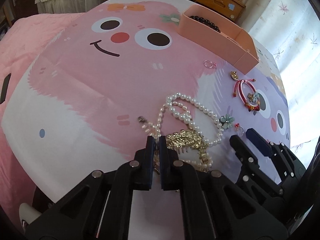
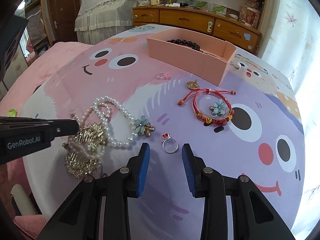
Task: Organize jewelry
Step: 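Grasp the pearl necklace with the left tool, then lift the pearl necklace with the left tool and drop it into the pink tray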
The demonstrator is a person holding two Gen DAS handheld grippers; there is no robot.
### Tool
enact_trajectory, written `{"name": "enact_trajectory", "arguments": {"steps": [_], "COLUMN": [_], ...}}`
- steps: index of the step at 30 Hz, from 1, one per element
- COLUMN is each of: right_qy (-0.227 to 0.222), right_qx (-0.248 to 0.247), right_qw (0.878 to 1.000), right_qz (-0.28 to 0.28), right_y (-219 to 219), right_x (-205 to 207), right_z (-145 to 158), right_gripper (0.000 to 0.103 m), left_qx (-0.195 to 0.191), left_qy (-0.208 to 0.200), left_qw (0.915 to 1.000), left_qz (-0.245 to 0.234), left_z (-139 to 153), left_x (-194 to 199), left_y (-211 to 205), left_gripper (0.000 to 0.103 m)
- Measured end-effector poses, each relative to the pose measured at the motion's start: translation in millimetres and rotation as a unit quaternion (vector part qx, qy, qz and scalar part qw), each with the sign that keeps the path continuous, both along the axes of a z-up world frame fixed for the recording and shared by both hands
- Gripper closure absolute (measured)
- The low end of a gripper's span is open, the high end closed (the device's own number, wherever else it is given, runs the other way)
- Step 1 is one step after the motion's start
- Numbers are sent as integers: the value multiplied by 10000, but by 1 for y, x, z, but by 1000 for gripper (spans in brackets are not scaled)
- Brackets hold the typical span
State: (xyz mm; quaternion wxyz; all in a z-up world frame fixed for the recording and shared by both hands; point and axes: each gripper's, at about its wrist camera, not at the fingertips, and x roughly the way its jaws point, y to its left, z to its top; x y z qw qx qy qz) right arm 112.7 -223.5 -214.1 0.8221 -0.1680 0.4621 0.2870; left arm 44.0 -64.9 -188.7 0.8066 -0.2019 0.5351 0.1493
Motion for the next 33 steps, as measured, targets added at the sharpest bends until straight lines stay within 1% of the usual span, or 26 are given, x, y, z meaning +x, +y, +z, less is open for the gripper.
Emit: {"name": "enact_trajectory", "arguments": {"steps": [4, 6, 7, 8, 10, 12, 18, 24, 27, 30, 33], "right_qy": [48, 77, 77, 67, 79, 62, 101, 17, 57, 254, 312], "right_qx": [103, 198, 202, 197, 236, 217, 175, 191, 203, 472, 455], "right_qw": [9999, 9997, 9996, 9996, 9995, 9996, 9997, 9996, 9992, 9972, 9963], "right_qz": [-69, -143, -181, -204, -191, -152, -145, -216, -350, -512, -653], "right_y": [-1, -4, -5, -7, -9, -9, -5, -2, -1, -4, -4], "right_x": [4, 2, 3, 2, 3, 2, -5, -12, -12, -11, -12], "right_z": [2, 5, 5, 6, 7, 8, 10, 18, 25, 30, 33], "right_gripper": [69, 72, 81, 87, 92, 103, 103, 103, 103, 103, 102], "left_qx": [0, -35, -56, -68, -102, -134, -313, -339, -334, -302, -424], "left_qy": [8, -23, -55, -86, -207, -304, -637, -893, -912, -900, -857], "left_qw": [9999, 9999, 9998, 9997, 9995, 9992, 9973, 9954, 9952, 9953, 9951], "left_qz": [112, 162, 180, 196, 222, 212, 170, -7, -88, -178, -260], "left_z": [1, 3, 4, 6, 12, 18, 35, 56, 62, 64, 64], "left_x": [-6, -10, -12, -14, -16, -18, -20, -17, -13, -12, -13], "left_y": [5, 9, 10, 12, 14, 15, 21, 32, 40, 47, 54], "left_gripper": [100, 100, 100, 100, 100, 100, 100, 100, 100, 100, 100]}}
